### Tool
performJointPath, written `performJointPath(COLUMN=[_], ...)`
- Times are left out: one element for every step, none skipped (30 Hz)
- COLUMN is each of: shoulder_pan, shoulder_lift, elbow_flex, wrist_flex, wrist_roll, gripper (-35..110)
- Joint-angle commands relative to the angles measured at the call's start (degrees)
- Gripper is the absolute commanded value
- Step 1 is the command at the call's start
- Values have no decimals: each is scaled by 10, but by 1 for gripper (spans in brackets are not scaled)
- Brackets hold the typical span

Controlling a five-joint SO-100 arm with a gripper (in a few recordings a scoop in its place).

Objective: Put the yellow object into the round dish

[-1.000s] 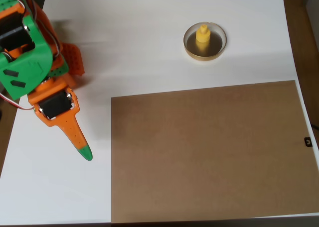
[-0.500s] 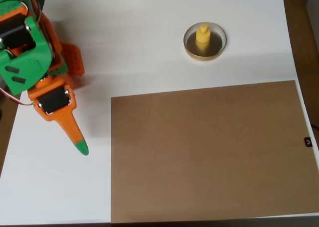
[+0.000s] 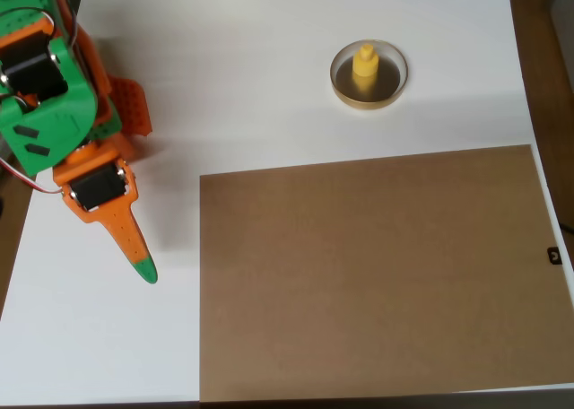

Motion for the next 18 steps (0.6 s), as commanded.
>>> performJointPath(shoulder_pan=[10, 10, 10, 10, 10, 10, 9, 5, -3, -8, -9, -9, -9, -9, -9, -9, -9, -8], shoulder_lift=[15, 15, 15, 15, 15, 15, 15, 15, 15, 15, 15, 15, 15, 15, 15, 15, 15, 15], elbow_flex=[0, 0, 0, 0, 1, 1, 2, 2, 4, 4, 5, 5, 5, 5, 5, 5, 5, 4], wrist_flex=[-5, -5, -6, -6, -7, -8, -10, -11, -13, -15, -17, -17, -17, -18, -18, -18, -18, -15], wrist_roll=[2, 3, 3, 3, 3, 2, -3, -14, -30, -40, -46, -47, -49, -52, -54, -54, -53, -40], gripper=[20, 20, 19, 18, 17, 17, 15, 11, 6, 3, 1, 0, 0, 0, 0, 0, 0, 0])
